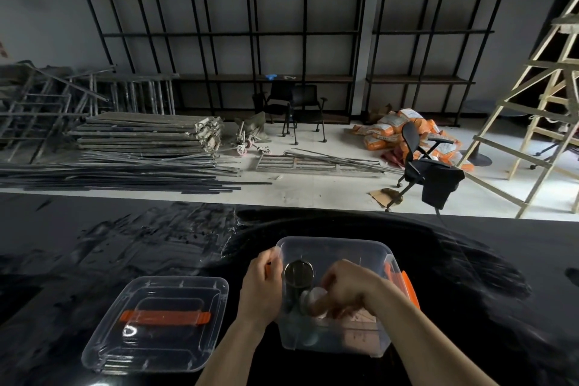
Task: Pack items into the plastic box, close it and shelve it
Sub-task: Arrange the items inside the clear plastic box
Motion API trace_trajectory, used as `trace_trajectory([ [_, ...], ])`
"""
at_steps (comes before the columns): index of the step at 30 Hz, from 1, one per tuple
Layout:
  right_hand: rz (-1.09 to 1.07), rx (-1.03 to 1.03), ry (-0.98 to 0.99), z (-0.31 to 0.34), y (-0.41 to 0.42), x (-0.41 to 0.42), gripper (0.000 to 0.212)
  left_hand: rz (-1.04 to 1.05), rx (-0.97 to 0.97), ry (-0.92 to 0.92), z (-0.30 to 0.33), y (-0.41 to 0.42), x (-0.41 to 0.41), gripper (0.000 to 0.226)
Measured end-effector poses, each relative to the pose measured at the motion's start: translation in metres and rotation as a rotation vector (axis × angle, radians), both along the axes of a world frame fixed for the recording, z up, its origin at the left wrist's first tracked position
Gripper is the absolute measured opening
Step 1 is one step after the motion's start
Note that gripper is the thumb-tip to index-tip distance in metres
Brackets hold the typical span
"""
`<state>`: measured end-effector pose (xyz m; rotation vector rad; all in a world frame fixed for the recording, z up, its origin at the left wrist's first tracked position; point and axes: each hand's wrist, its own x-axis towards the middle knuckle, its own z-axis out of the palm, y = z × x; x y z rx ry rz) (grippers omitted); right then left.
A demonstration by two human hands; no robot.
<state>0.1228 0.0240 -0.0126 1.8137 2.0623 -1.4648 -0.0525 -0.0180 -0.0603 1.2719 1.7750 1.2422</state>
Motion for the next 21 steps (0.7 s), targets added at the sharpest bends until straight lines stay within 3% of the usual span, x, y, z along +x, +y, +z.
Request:
trace_trajectory([
  [4, -0.068, -0.007, 0.071, -0.004, -0.008, -0.008, 0.061, 0.014, -0.020, -0.012, -0.002, 0.000, -0.001, 0.034],
  [8, -0.170, -0.025, 0.162, -0.009, -0.010, -0.010, 0.035, 0.006, -0.030, -0.032, -0.001, -0.001, -0.001, 0.036],
  [14, -0.463, -0.245, 0.321, -0.008, 0.007, -0.013, 0.066, -0.007, -0.035, -0.026, 0.005, -0.004, 0.001, 0.035],
  [21, -0.498, -0.353, 0.337, -0.007, 0.011, -0.036, 0.076, -0.004, -0.008, -0.016, 0.010, -0.005, 0.003, 0.026],
])
